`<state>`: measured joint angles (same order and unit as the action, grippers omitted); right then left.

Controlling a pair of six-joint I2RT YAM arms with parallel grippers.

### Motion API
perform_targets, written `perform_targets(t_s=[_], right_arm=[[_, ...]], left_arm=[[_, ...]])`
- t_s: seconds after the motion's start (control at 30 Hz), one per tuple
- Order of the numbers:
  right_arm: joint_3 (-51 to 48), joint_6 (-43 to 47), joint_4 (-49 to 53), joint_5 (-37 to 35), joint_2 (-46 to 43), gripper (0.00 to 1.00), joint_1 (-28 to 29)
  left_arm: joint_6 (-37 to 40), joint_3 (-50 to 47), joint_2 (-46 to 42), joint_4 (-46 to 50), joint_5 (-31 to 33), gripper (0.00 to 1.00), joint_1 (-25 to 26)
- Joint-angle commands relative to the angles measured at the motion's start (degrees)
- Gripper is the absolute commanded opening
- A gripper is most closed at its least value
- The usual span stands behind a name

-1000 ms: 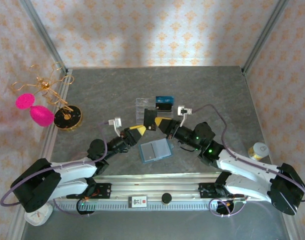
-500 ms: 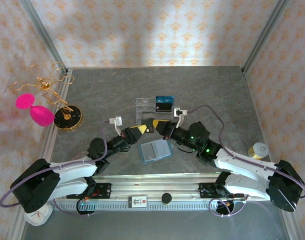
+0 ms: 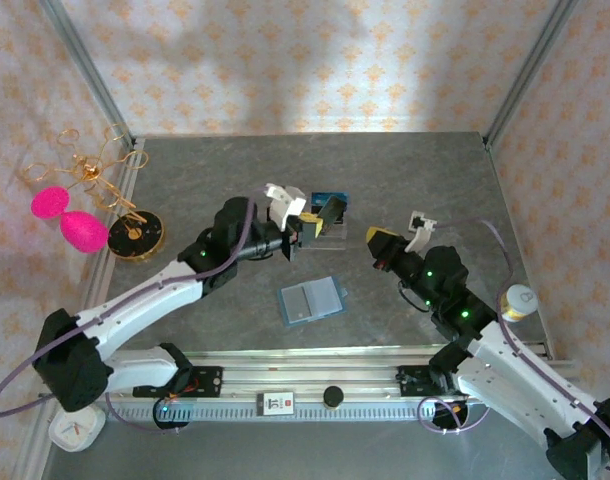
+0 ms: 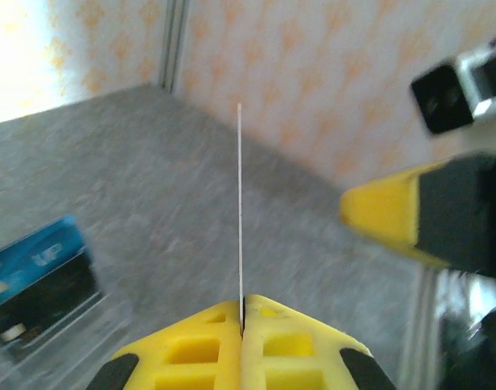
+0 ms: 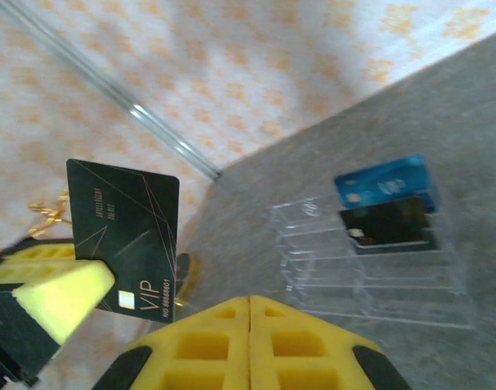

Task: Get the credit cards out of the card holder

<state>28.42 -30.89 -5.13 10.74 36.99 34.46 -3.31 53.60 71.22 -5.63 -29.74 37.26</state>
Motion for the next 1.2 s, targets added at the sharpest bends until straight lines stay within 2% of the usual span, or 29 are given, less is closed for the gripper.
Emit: perform_targets(t_s=[0.0,0.13,0.33,0.53,0.8,0.97,1.17], right_arm=[[-1.16,1.28,3.81,1.86,-0.69,0.06,-2.38],[-1.06,1.50,3.90,4.66,-0.35,0.05,-5.78],[0.91,2.58,5.13,6.63,2.81,0.05,-10.59],[2.41,3.12,5.51,7.30,7.45,0.04,-13.97],[4.47,4.75,6.24,6.07,12.57,0.04,-16.10],[5.75,5.31,5.87,5.39,15.26,0.04,-16.19],[6.22,5.25,4.90,5.52,17.30,0.04,-16.24]], left_arm=[[21.74,6.94,5.03,19.48,-3.71,0.00,-3.35],[32.91,16.63,12.22,27.08,-7.39,0.00,-6.12],[46.52,33.22,25.83,42.58,-9.28,0.00,-8.93],[55.99,46.34,35.99,51.98,-6.70,0.00,-9.61],[62.12,55.26,44.59,55.17,-4.58,0.00,-10.25],[63.25,53.14,45.65,50.89,-2.15,0.00,-10.21],[63.45,52.59,46.34,48.39,-4.11,0.00,-10.62]])
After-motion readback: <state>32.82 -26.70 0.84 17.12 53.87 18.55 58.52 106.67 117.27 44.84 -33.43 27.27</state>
